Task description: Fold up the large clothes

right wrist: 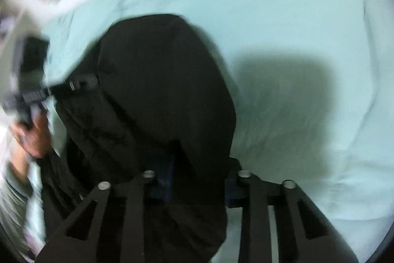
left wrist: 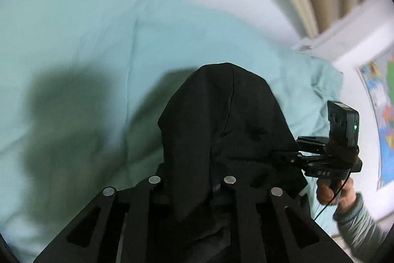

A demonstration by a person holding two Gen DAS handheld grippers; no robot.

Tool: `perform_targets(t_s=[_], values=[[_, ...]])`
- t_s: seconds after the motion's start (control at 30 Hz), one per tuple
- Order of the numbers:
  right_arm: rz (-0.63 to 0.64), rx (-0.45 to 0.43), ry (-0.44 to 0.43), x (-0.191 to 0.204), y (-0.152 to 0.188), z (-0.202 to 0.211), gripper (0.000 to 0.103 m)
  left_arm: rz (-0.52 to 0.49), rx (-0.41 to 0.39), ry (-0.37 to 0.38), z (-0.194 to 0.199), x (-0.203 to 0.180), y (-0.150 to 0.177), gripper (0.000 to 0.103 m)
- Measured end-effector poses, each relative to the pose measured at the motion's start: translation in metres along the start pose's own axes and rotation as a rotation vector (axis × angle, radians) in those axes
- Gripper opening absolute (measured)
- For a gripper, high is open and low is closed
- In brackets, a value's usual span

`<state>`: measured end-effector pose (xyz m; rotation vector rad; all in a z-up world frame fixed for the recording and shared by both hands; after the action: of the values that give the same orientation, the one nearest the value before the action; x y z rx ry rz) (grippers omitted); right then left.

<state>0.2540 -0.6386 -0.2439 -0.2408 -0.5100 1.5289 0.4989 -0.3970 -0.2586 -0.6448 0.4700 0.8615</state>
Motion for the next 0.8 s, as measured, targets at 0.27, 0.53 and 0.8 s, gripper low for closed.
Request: perform_targets(t_s=[0.27,0.53,0.8], values=[[0.273,-0.189,0.228,0.099,0.041,0.120,0.018,-0.197,-0.185,0.061,0.131,-0.083,0.065,0.015],[0.388,-0.250,0.377,0.211,0.143,0.177,0.020,-0.289,-0.138,0.017,0.219,-0.099,0.217,0.020],[0.283,-0.022,0.280,0.248,0.262,0.184,0.052,-0.059,0.022,-0.161,0.230,-0.044,0.344,0.021]])
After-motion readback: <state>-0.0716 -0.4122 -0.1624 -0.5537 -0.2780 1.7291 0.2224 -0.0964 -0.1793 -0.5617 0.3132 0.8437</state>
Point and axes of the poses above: each gripper's, at about its wrist camera, not at the fingertips, and z roughly against the way its jaws point, x to its left, y to its underside, the point moved 2 cm from there along -z, roughly the way its jaws point, and after that the axes turned 12 degrees about z, right-handed, at the moved point
